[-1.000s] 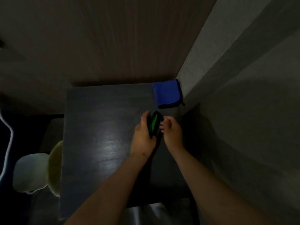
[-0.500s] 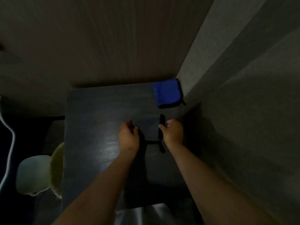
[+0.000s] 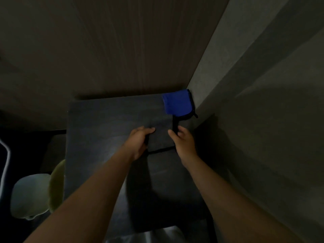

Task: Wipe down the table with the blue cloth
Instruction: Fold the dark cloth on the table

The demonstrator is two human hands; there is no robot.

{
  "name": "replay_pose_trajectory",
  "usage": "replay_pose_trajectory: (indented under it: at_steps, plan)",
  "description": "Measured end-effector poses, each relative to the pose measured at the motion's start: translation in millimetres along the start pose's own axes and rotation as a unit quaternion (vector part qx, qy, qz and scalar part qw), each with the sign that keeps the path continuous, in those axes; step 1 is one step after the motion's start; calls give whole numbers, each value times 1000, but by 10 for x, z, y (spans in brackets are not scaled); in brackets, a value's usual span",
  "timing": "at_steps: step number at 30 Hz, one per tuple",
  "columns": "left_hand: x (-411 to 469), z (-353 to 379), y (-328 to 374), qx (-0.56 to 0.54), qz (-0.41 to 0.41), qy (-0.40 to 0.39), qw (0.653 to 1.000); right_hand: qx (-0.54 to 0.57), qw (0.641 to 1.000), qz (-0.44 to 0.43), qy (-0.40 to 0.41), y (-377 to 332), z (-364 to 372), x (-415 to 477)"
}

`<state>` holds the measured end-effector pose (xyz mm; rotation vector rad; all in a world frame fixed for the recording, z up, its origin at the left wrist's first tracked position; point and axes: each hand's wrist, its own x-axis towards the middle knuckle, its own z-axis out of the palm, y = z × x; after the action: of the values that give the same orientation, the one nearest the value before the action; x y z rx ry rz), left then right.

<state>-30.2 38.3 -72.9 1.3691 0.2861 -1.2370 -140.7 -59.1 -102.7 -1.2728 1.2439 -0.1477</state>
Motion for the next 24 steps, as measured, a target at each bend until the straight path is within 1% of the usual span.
replay_pose_trajectory:
  at_steps: [4, 8, 10, 14, 15, 16, 18, 20, 21, 22, 23, 24]
  plan:
    - [60, 144, 200, -40, -5, -49, 998, 59, 998, 6, -19, -283, -144, 163]
    - [154, 300, 398, -109, -28, -98, 989, 106, 988, 82, -80, -560, -212, 376]
    - [208, 361, 499, -123, -31, -116, 985, 111, 987, 68, -98, -675, -274, 472]
    - [308, 467, 668, -136, -25, -121, 983, 131, 976, 101, -142, -834, -342, 628]
    - [336, 480, 695, -127, -23, -118, 985, 131, 975, 98, -149, -870, -330, 637]
    - [355, 496, 718, -122, -23, -116, 986, 134, 977, 86, -142, -882, -314, 664]
    - [404, 519, 738, -89, -13, -91, 992, 120, 988, 34, -86, -930, -284, 680]
    - [481, 543, 728, -51, 26, -50, 997, 68, 997, -39, -7, -961, -263, 702]
    - [519, 554, 711, -40, 50, -34, 997, 25, 996, -76, 31, -974, -251, 698]
    - [551, 566, 683, -36, 68, -24, 997, -25, 990, -116, 72, -977, -235, 689]
    - [592, 572, 643, -20, 86, -9, 996, -78, 976, -166, 113, -985, -216, 668]
    - [635, 575, 601, 1, 99, 9, 995, -136, 954, -223, 149, -984, -201, 659]
